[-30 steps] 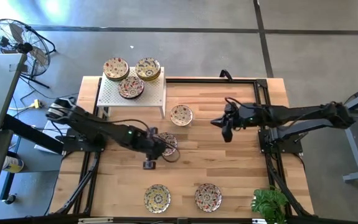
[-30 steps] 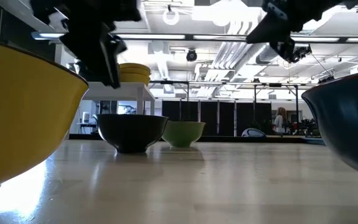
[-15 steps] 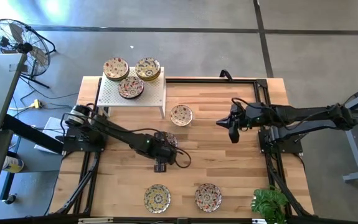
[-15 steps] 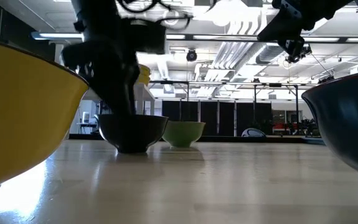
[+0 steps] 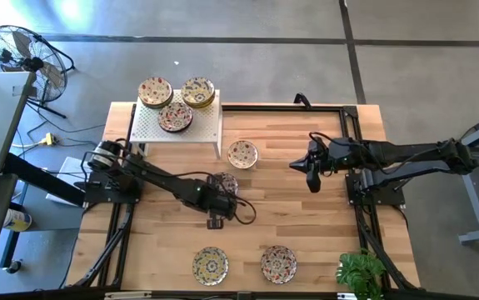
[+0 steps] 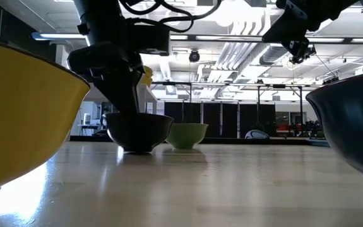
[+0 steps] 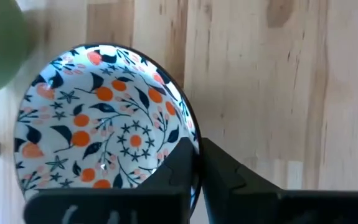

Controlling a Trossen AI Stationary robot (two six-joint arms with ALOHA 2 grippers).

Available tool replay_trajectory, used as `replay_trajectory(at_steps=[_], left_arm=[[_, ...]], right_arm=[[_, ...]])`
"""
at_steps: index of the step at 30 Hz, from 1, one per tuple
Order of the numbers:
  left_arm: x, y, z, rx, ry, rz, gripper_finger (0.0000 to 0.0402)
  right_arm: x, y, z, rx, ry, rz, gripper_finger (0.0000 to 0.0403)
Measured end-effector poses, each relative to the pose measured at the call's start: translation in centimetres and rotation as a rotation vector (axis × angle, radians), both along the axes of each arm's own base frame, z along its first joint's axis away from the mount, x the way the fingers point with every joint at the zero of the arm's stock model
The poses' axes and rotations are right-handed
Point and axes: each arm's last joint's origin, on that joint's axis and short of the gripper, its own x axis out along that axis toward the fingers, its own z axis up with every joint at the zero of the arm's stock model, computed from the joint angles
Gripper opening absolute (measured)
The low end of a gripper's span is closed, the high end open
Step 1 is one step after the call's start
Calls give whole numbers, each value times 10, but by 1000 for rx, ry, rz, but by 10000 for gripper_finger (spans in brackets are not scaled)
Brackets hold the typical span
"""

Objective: Pick & Place Mini bowls
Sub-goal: Stack the orange patterned bowl on the orange patterned bowl on the shelf

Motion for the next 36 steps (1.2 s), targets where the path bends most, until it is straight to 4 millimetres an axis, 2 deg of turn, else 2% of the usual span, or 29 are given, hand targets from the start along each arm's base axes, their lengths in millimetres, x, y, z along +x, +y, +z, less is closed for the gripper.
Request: replay_trajectory(at_steps=[4, 12, 21, 26, 29, 33, 36], left_arm=[[3, -2, 9, -27, 13, -5, 13], [20, -9, 68, -69, -35, -104, 5], [12, -4, 131, 32, -3, -118, 2], [2, 2, 170, 101, -24, -64, 3], [-6, 12, 196, 133, -50, 2, 3], [-19, 36, 225, 152, -55, 112, 3], [-20, 58, 237, 128, -105, 180, 3]], right_arm=[[0, 0, 0, -3, 3, 2, 1], [0, 0, 0, -20, 4, 10, 2], [0, 0, 0, -49, 2, 25, 3], [0, 0, 0, -65, 3, 33, 3], [0, 0, 0, -79, 4, 40, 2], [0, 0, 0, -80, 4, 41, 3], [0, 0, 0, -80, 4, 41, 2]])
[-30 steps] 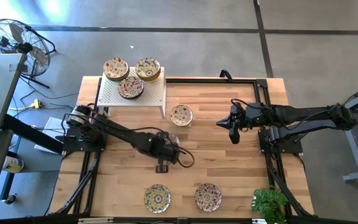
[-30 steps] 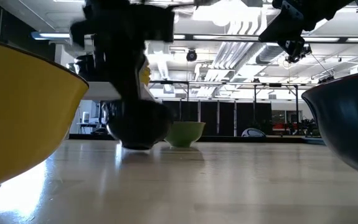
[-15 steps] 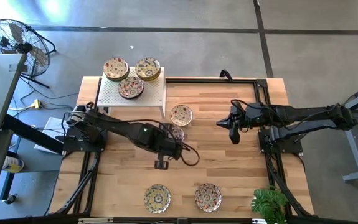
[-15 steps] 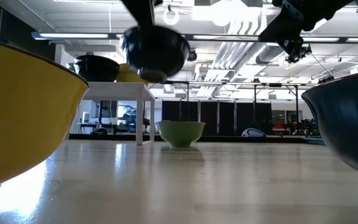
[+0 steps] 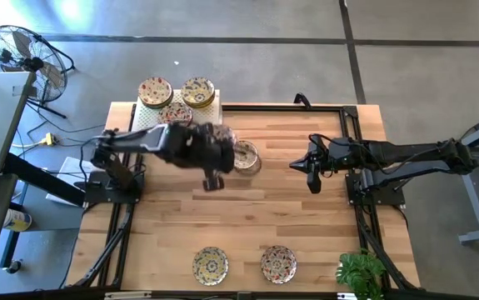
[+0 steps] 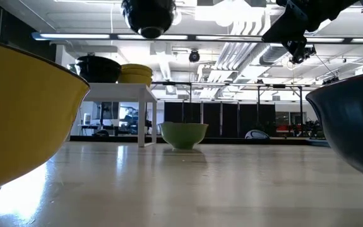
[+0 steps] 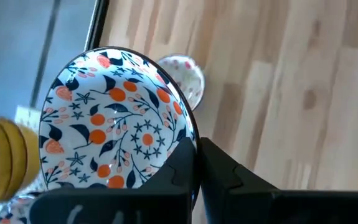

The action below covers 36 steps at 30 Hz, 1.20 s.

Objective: Pick & Place Mini bowls
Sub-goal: Stack the orange patterned bowl on the orange patterned bowl on the shelf

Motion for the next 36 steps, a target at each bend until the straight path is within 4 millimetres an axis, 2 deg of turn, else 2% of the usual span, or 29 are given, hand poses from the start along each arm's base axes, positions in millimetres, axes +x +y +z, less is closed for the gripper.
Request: replay_trajectory(at_steps=[6, 10, 14, 18, 21, 26, 30, 33, 36], left_arm=[[-16, 41, 13, -12, -40, 134, 3], [-31, 61, 24, 17, -76, 204, 3], [-68, 73, 26, 19, -76, 274, 3], [-106, 81, 11, 14, -45, 368, 3], [-121, 87, 2, 37, -33, 422, 3], [-120, 93, -5, 58, -43, 419, 3], [-119, 96, -14, 119, 18, 410, 3], [-117, 100, -28, 123, 72, 420, 3], [-109, 105, -42, 122, 46, 422, 3]], right_arm=[[0, 0, 0, 2, 0, -5, 2], [0, 0, 0, 4, 0, -6, 2], [0, 0, 0, -1, -1, -19, 2], [0, -1, 1, -9, -11, -34, 2], [2, -1, 3, -14, -40, -37, 2], [4, -2, 8, -22, -94, -51, 2], [5, -3, 11, -43, -128, -90, 2], [5, -4, 13, -63, -145, -106, 3], [6, -4, 15, -74, -161, -120, 2]])
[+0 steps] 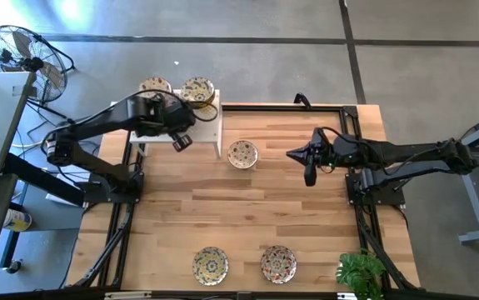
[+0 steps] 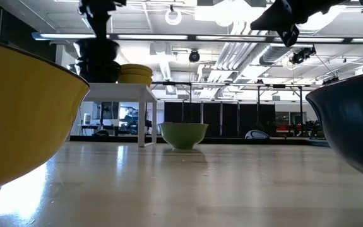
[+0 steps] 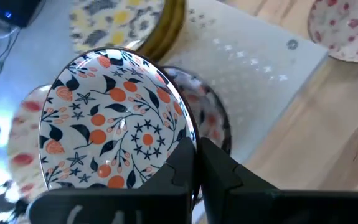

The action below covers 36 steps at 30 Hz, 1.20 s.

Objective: Pick & Place Mini bowls
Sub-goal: Stack the orange patterned bowl on the orange patterned bowl on the shelf

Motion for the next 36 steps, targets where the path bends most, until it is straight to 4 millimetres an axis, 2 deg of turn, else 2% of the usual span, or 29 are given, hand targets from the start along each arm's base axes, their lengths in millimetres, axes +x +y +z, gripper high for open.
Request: replay_trajectory(at_steps=[7, 18, 21, 26, 32, 36], left_arm=[[0, 10, -18, -9, 33, 3, 3], [3, 9, -27, -75, 26, -37, 7], [3, 9, -27, -90, 22, -43, 25], [3, 7, -24, -122, 8, -59, 78], [2, 6, -6, -122, -47, -100, 139], [-4, 4, 6, -118, -90, -112, 155]], right_arm=[[0, -1, 1, -8, -6, -24, 2], [0, -1, 1, -5, -7, -27, 2], [0, -1, 1, -7, -7, -32, 2], [0, -1, 1, -7, -7, -32, 2], [0, -1, 1, -7, -7, -31, 3], [0, -1, 1, -7, -6, -31, 3]])
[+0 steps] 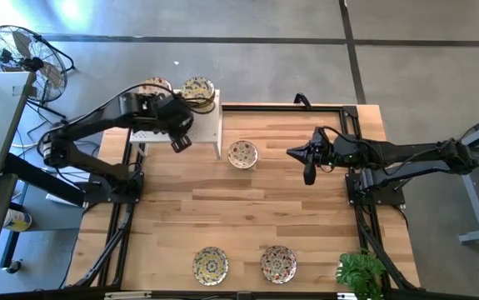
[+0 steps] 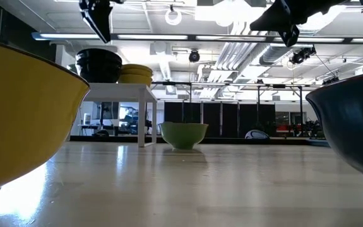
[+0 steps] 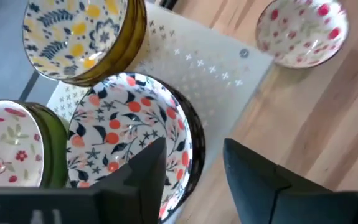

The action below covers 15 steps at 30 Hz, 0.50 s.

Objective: Pick & Place Mini bowls
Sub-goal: Stack the orange patterned bowl on the orange patterned bowl on the shelf

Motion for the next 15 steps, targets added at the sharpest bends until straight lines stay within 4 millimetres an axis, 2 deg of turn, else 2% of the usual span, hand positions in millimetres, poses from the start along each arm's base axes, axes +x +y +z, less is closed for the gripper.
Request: replay_trajectory(at_steps=[4, 9, 13, 15], left_arm=[[-12, -6, 10, -39, -98, -6, 140], [-29, -32, 19, -81, -440, -148, 76], [-42, -53, 5, -148, -645, -226, 19], [-46, -62, -7, -162, -699, -256, 5]], right_arm=[[-1, 1, -1, 34, 25, 11, 8], [-1, 7, 2, 167, 155, 22, 34], [6, 23, -8, 306, 276, 95, 72], [13, 35, -17, 379, 332, 138, 91]])
